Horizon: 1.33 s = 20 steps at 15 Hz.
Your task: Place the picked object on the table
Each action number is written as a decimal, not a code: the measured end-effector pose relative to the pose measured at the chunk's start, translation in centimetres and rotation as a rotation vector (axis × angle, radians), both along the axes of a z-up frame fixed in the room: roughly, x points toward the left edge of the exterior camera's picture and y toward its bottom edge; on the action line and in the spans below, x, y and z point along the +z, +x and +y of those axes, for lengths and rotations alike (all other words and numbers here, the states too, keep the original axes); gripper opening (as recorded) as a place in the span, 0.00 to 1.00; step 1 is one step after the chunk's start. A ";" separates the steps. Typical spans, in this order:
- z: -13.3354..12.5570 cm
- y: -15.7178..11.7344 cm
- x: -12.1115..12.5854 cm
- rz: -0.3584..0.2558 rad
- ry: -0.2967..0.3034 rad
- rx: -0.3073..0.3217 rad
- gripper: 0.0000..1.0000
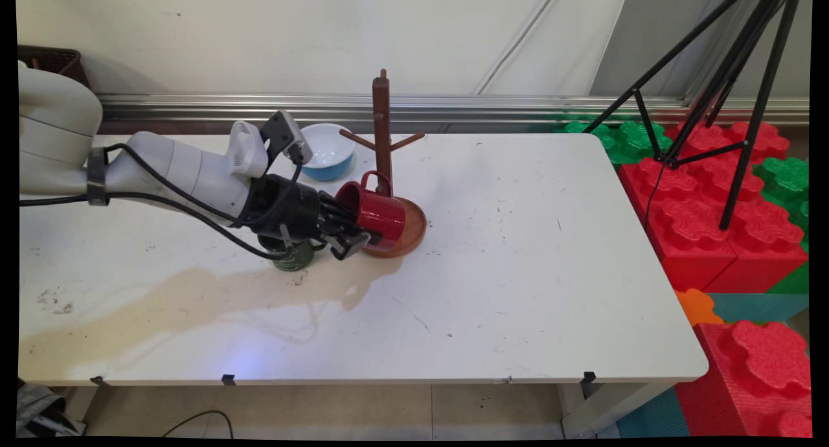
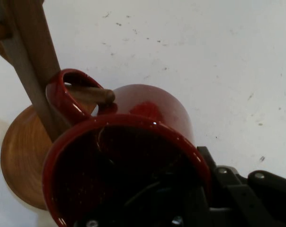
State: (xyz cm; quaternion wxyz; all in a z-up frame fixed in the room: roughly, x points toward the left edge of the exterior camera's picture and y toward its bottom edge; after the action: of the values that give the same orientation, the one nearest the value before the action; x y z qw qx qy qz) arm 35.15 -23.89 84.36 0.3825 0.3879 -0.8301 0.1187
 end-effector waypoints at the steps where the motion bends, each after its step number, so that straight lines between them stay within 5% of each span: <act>1: 0.1 0.0 0.1 -0.002 -0.002 -0.004 0.00; 20: 1.4 1.4 1.2 -0.076 -0.080 -0.157 0.00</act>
State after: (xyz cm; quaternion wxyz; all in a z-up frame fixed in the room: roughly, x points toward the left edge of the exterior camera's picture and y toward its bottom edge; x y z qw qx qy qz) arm 36.50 -22.48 85.52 0.3739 0.3011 -0.8666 0.1360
